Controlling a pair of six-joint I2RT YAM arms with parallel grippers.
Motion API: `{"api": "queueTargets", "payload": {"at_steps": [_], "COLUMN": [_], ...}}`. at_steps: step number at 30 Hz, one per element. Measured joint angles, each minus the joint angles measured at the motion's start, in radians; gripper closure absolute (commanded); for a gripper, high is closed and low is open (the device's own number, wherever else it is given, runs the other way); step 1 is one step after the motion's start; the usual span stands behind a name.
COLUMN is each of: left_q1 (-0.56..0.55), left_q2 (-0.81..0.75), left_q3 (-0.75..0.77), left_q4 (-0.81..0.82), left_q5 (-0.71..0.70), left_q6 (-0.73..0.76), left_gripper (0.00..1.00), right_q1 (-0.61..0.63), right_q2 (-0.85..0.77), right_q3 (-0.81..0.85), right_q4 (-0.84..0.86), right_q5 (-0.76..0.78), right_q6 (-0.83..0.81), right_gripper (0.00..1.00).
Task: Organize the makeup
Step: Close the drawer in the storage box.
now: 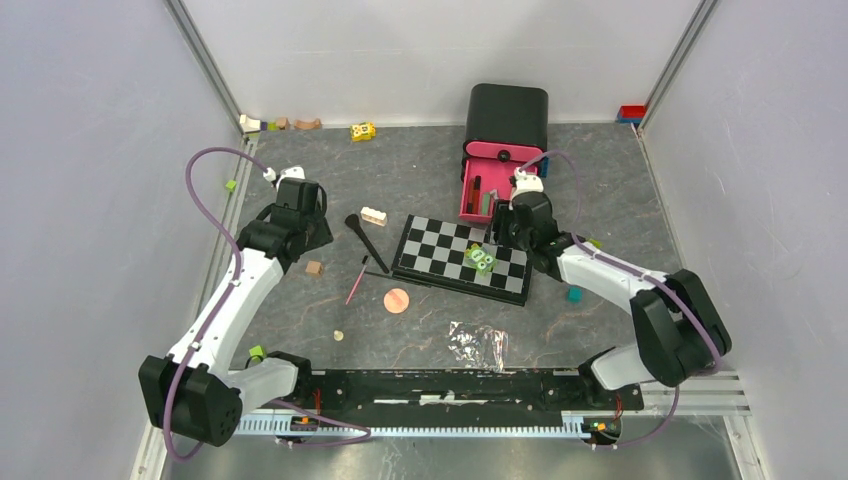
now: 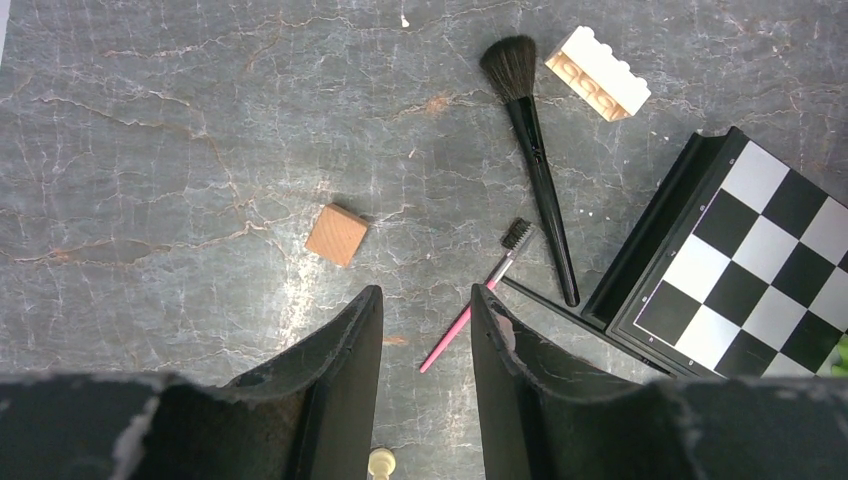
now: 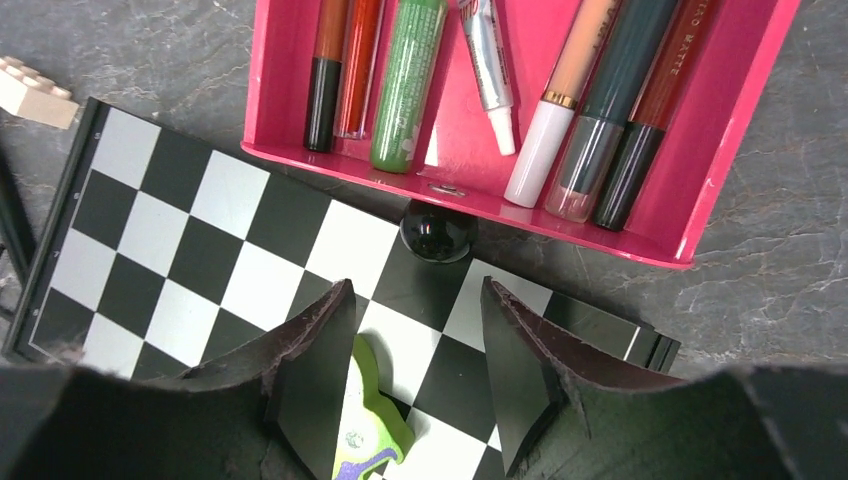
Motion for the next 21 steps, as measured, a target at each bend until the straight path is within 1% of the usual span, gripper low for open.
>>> {"api": "queueTargets", "payload": {"at_steps": [6,15,17,21], "left_q1": [0.001,0.001,0.001,0.001], "left_q2": [0.0,0.0,0.0,0.0], "left_q3": [0.0,-0.001,-0.001,-0.001], "left_q4": [0.003,0.004,0.004,0.004], "left_q5": [0.0,0.0,0.0,0.0], "left_q6": [0.0,0.0,0.0,0.0], "left_gripper": [0.55,0.55,0.55,0.55], "right_q1": [0.025,0.038,0.038,0.039], "right_q2": [0.056,0.146,0.165,0.189], "right_q3": [0.025,0.083,0.091,0.101], "right_q4": [-0.001,-0.002,-0.004,-0.005], "right_q5": [0.044,0.124,0.133,0.148], "right_q6": [0.017,0.033,0.034,0.037], "right_gripper": [0.42,0.44,0.45,0.52]}}
